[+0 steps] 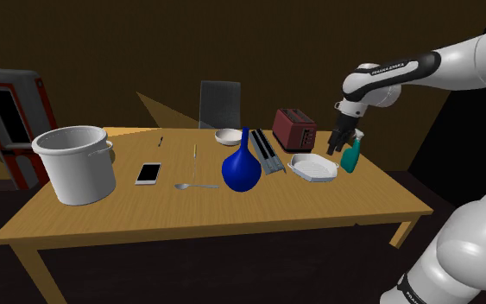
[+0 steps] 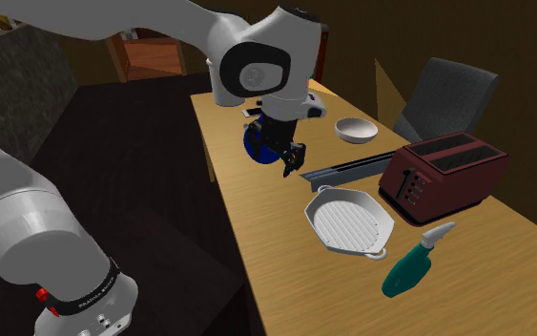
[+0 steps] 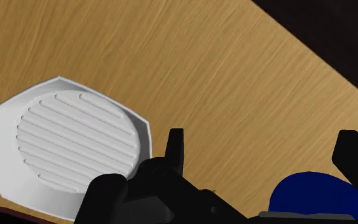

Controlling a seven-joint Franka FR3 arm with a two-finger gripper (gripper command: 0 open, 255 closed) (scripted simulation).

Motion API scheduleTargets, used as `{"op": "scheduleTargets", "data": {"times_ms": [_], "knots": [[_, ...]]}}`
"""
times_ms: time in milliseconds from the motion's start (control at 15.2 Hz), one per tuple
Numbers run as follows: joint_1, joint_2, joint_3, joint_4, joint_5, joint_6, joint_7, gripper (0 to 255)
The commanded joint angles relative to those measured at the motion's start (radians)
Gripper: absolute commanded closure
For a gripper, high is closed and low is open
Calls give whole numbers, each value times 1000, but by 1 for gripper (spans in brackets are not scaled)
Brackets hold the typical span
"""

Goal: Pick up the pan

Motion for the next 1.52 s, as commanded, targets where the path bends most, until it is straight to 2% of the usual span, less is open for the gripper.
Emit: {"op": "scheduleTargets", "data": {"times_ms": [0,330,660,1122,1452], "knots": [[-6,70,-27,39,29,25,-49,0],[-37,263,-76,171,134,57,-178,0],[-104,463,-87,336,251,54,-293,0],[-244,742,-55,630,380,3,-390,0],[-360,955,-20,910,439,-66,-407,0]]}}
